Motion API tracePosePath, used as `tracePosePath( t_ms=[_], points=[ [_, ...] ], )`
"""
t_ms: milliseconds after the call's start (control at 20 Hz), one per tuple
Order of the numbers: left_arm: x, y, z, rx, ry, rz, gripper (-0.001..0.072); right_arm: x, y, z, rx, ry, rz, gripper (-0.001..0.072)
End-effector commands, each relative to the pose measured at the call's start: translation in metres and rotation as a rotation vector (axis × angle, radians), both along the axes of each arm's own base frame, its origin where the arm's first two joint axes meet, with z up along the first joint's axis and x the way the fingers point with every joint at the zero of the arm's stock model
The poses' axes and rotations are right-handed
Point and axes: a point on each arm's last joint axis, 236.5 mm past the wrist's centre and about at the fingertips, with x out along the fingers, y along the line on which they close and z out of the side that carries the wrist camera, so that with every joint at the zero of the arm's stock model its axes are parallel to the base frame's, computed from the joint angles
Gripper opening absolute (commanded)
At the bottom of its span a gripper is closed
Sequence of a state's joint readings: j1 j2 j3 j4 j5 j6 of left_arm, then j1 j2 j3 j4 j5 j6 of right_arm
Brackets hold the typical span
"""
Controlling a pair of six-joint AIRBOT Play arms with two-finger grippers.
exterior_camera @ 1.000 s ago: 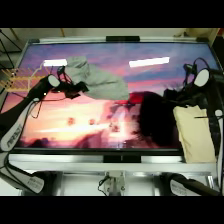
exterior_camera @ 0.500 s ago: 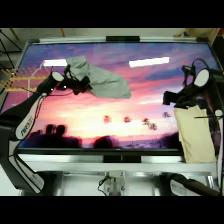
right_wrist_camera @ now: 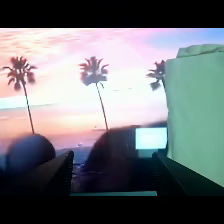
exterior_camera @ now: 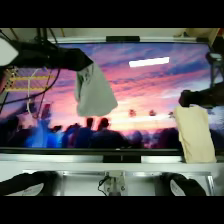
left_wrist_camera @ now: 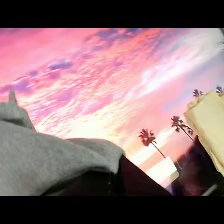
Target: Fold the shirts.
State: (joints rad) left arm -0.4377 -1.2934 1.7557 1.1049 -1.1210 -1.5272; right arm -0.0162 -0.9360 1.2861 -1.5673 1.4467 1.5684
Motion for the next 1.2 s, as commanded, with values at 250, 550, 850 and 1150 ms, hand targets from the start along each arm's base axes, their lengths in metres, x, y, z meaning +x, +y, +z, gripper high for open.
tracePosePath(
  t_ms=[250, 550, 850, 1150],
  points=[
    [-0.092, -0.078, -0.129, 0.226, 0.179, -0.072, 0.0032, -0.093, -0.003, 0.037, -0.009, -0.031, -0.024, 0.0594],
    [-0.057, -0.099, -0.239, 0.246, 0.436, 0.030, 0.0686, -0.081, 0.034, -0.064, 0.141, 0.142, 0.024, 0.0670],
    [-0.067, 0.070, -0.238, 0.598, 0.677, 0.077, 0.0674, -0.073, 0.083, -0.148, 0.357, 0.374, 0.056, 0.0670],
    [-0.193, 0.062, -0.303, 0.469, 0.882, 0.062, 0.0674, -0.057, 0.122, -0.187, 0.548, 0.482, 0.066, 0.0670]
  ],
)
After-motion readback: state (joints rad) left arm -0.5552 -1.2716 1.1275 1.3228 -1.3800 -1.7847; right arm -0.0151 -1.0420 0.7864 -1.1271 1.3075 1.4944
